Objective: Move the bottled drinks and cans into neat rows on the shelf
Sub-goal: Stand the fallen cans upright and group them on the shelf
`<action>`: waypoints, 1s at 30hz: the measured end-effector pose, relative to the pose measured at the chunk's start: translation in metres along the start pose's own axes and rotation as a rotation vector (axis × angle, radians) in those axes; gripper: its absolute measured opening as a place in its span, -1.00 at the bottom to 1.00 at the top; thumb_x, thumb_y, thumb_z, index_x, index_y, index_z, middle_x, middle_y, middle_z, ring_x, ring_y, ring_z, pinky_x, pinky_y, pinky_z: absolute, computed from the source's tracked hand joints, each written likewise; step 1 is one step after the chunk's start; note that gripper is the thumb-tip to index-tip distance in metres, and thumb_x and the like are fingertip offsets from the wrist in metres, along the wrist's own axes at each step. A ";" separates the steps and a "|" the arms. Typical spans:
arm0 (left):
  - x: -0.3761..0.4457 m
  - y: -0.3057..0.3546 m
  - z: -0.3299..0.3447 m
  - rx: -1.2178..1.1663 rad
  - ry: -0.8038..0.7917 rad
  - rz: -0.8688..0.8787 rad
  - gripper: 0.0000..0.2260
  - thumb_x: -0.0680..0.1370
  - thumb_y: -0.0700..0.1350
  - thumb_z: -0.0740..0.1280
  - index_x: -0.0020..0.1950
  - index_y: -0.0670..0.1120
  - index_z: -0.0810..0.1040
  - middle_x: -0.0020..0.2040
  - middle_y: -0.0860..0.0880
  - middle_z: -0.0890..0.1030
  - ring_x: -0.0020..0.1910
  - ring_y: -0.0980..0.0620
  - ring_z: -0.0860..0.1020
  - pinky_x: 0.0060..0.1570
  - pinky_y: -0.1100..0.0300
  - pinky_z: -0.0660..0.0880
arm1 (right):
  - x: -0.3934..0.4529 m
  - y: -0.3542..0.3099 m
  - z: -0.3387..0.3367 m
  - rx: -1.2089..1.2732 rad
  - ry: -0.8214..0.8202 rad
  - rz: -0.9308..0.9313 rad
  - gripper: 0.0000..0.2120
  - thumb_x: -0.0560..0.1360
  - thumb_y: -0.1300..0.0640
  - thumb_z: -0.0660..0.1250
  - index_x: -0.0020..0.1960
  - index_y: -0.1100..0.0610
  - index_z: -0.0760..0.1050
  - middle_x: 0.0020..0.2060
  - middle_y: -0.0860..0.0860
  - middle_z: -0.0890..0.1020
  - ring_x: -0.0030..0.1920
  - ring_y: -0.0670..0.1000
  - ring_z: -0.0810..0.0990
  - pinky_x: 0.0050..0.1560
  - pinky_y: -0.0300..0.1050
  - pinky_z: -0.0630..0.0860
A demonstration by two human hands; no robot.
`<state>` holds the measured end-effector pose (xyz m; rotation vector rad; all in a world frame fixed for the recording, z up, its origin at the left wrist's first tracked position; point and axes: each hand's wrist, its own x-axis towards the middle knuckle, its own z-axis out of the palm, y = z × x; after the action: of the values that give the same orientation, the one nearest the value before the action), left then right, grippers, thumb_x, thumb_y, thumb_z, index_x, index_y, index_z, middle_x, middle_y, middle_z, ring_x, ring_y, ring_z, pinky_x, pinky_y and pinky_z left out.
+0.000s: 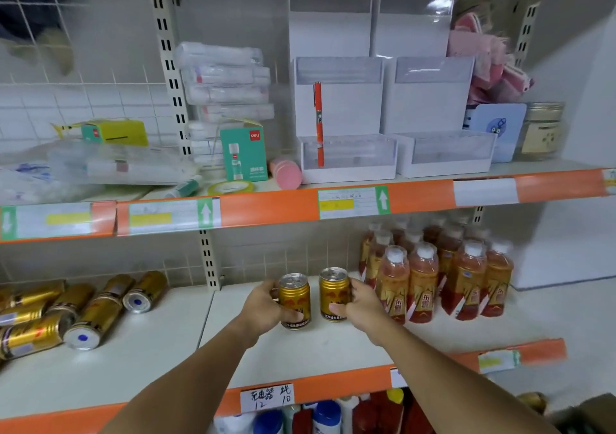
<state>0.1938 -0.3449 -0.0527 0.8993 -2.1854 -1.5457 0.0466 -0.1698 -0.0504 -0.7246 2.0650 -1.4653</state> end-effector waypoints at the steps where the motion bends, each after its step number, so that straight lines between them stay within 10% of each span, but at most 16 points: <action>1: 0.004 -0.001 0.002 0.002 0.005 -0.003 -0.33 0.24 -0.25 0.69 0.27 0.01 0.51 0.13 0.05 0.62 0.16 -0.01 0.59 -0.04 0.20 0.54 | 0.005 0.002 0.000 -0.010 0.006 0.007 -0.62 0.39 0.24 0.55 0.01 -0.14 0.52 0.04 -0.08 0.68 0.13 -0.02 0.62 0.29 0.08 0.50; 30: 0.129 -0.021 0.025 -0.028 0.007 -0.064 -0.27 0.17 -0.32 0.69 0.29 -0.09 0.54 0.17 -0.07 0.66 0.14 -0.06 0.65 0.24 -0.04 0.57 | 0.144 0.040 0.020 -0.116 0.200 0.120 -0.61 0.37 0.10 0.51 0.07 -0.15 0.42 -0.06 -0.08 0.59 0.01 0.06 0.56 0.03 -0.06 0.45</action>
<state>0.0895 -0.4155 -0.0942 0.9742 -2.1446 -1.5954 -0.0505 -0.2696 -0.1076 -0.5047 2.3168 -1.4095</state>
